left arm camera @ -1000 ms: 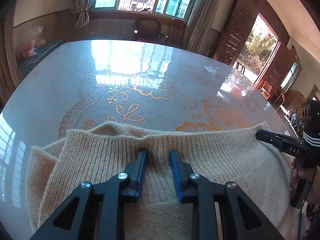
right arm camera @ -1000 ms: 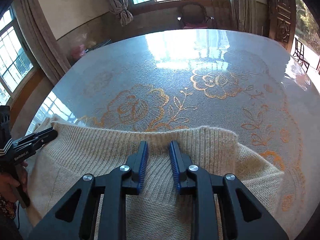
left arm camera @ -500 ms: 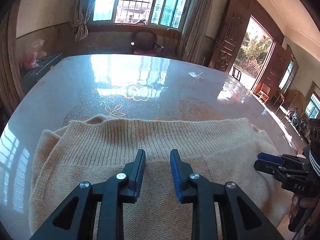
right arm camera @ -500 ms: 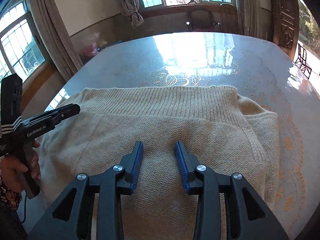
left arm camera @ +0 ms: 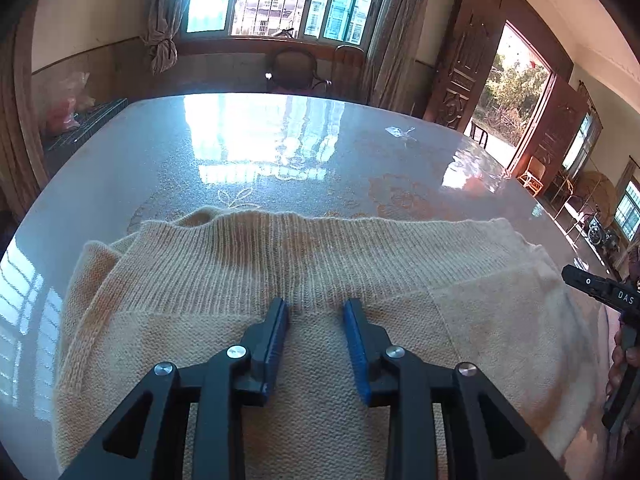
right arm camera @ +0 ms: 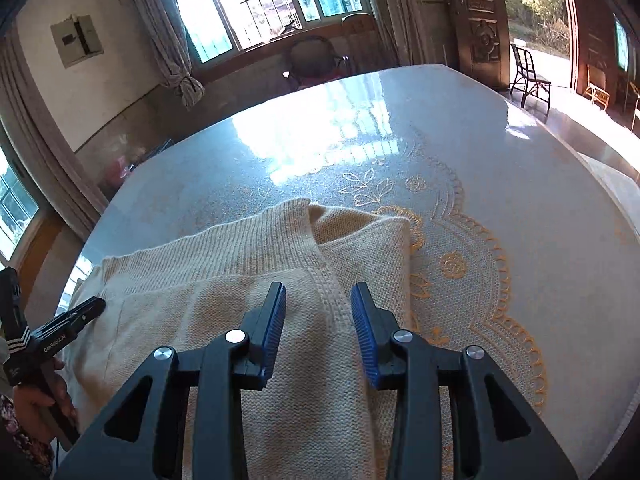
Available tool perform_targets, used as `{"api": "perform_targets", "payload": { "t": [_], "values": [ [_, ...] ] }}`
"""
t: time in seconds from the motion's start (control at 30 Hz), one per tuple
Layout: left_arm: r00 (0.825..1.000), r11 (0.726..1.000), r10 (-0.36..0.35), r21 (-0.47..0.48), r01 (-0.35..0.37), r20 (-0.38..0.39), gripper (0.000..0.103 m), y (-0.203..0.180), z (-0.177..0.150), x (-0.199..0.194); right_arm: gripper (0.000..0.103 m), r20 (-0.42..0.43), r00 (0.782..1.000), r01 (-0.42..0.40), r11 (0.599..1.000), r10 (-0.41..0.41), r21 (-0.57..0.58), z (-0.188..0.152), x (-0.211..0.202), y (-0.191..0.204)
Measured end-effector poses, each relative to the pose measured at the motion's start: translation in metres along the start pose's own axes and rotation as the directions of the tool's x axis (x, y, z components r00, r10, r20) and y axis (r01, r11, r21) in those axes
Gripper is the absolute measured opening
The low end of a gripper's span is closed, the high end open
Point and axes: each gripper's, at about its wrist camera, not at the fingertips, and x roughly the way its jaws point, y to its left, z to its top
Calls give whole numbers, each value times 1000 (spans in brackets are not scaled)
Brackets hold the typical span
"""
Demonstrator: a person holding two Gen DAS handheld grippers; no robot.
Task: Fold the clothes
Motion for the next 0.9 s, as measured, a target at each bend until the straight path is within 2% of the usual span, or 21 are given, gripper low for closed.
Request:
{"api": "perform_targets", "payload": {
  "t": [0.07,0.13,0.23,0.27,0.37,0.47,0.57,0.63,0.67,0.73,0.8,0.9],
  "values": [
    [999,1000,14,7,-15,42,30,-4,2,-14,41,10,998,-69,997,70,-45,-2,-5,16],
    [997,998,46,29,-48,63,30,-5,0,-23,42,-25,994,-110,988,108,-109,-1,1,32],
    [993,992,114,50,-115,22,30,4,-4,-14,42,-79,988,-142,978,132,-150,4,28,47],
    [992,990,128,54,-128,7,30,9,-6,-8,42,-103,985,-152,980,139,-132,4,35,44],
    [991,988,130,81,-131,20,34,15,-13,-2,42,-131,988,-88,993,77,-76,6,54,23],
    [986,976,165,141,-163,0,34,7,-10,-3,42,-112,994,-16,1000,17,6,11,50,4],
    [981,968,196,163,-192,-3,34,5,-5,-14,43,-106,990,-77,989,90,124,16,36,-11],
    [981,974,193,124,-192,2,34,17,2,-27,49,-103,988,-103,988,115,112,17,21,-14],
    [982,979,188,86,-187,-4,34,28,6,-33,55,-109,986,-117,988,128,96,17,15,-14],
    [987,988,150,-35,-152,-56,34,58,15,-43,61,-133,980,-137,989,144,61,16,2,-13],
    [986,979,111,-160,-130,-124,34,91,18,-49,65,-175,978,-115,993,118,27,15,-4,-14],
    [985,960,79,-254,-117,-156,33,128,13,-57,66,-207,975,-82,996,86,28,11,-9,-25]
  ]
}}
